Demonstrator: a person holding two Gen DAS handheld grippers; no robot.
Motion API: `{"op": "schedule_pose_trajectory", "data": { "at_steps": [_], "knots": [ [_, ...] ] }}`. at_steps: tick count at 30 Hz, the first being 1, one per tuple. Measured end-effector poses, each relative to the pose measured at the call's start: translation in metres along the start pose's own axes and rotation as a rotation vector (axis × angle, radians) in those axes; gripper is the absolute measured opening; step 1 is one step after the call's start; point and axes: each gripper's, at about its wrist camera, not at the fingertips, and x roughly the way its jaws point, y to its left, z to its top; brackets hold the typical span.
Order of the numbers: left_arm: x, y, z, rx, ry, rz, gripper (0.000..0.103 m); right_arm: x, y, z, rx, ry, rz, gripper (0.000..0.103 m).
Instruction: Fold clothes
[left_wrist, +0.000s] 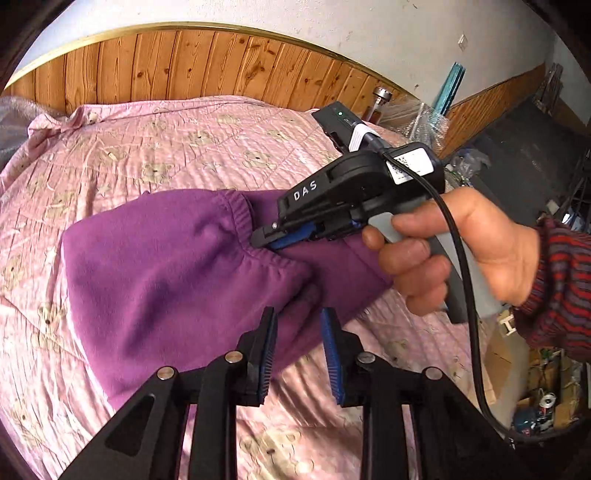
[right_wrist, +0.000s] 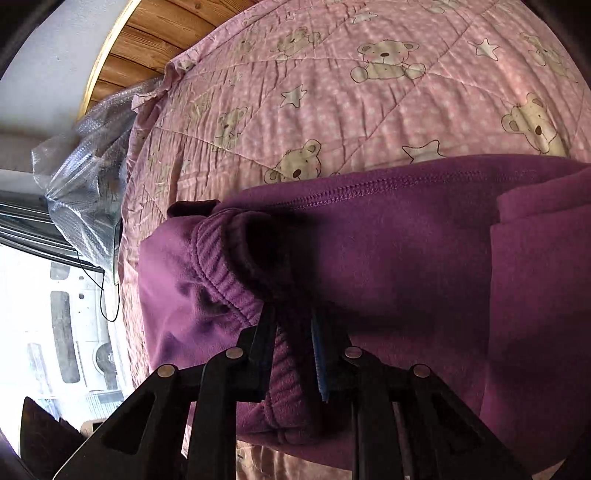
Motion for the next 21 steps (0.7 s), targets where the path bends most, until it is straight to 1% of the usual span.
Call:
{"op": "schedule_pose_trajectory", "data": {
  "at_steps": [1, 3, 4, 5, 7, 8, 9, 10, 11, 12, 13, 14, 16, 18, 19, 21],
  "knots": [
    [-0.011, 0.01, -0.001, -0.026, -0.008, 0.008, 0.027, -0.006, -0.001, -0.003, 0.012, -0.015, 0.009, 0.026],
    [-0.035, 0.037, 0.001, -0.107, -0.047, 0.043, 0.027, -0.018, -0.002, -0.011, 0.04, -0.054, 0.05, 0.036],
    [-0.043, 0.054, 0.004, -0.156, -0.065, 0.078, 0.027, -0.022, -0.001, -0.016, 0.05, -0.07, 0.069, 0.046],
    [-0.048, 0.074, 0.006, -0.21, -0.075, 0.119, 0.027, -0.019, 0.002, -0.021, 0.045, -0.069, 0.074, 0.053],
    [-0.047, 0.116, 0.013, -0.31, -0.063, 0.174, 0.027, -0.011, 0.008, -0.03, 0.033, -0.063, 0.079, 0.056],
    [-0.041, 0.135, 0.016, -0.348, -0.044, 0.194, 0.027, 0.001, 0.014, -0.034, 0.017, -0.042, 0.057, 0.056],
    [-0.031, 0.149, 0.016, -0.377, -0.02, 0.198, 0.027, 0.012, 0.019, -0.039, -0.006, -0.024, 0.023, 0.056],
    [-0.019, 0.16, 0.017, -0.401, 0.01, 0.188, 0.029, 0.015, 0.024, -0.045, -0.047, -0.034, -0.011, 0.055],
    [-0.007, 0.17, 0.018, -0.416, 0.041, 0.186, 0.029, 0.014, 0.033, -0.049, -0.091, -0.055, -0.049, 0.038],
    [0.005, 0.175, 0.017, -0.417, 0.069, 0.188, 0.029, 0.013, 0.036, -0.053, -0.103, -0.054, -0.067, 0.027],
    [0.014, 0.175, 0.016, -0.41, 0.086, 0.191, 0.029, 0.01, 0.039, -0.057, -0.112, -0.059, -0.085, 0.027],
    [0.019, 0.174, 0.019, -0.397, 0.091, 0.195, 0.029, 0.003, 0.037, -0.061, -0.106, -0.087, -0.098, 0.027],
    [0.024, 0.168, 0.027, -0.359, 0.081, 0.18, 0.03, -0.012, 0.033, -0.068, -0.091, -0.144, -0.124, 0.027],
    [0.025, 0.155, 0.036, -0.308, 0.07, 0.156, 0.03, -0.025, 0.023, -0.072, -0.042, -0.193, -0.146, 0.026],
    [0.027, 0.15, 0.036, -0.289, 0.076, 0.153, 0.03, -0.027, 0.018, -0.073, -0.033, -0.206, -0.17, 0.027],
    [0.033, 0.152, 0.035, -0.287, 0.091, 0.153, 0.03, -0.02, 0.011, -0.074, -0.018, -0.188, -0.19, 0.027]
  ]
}}
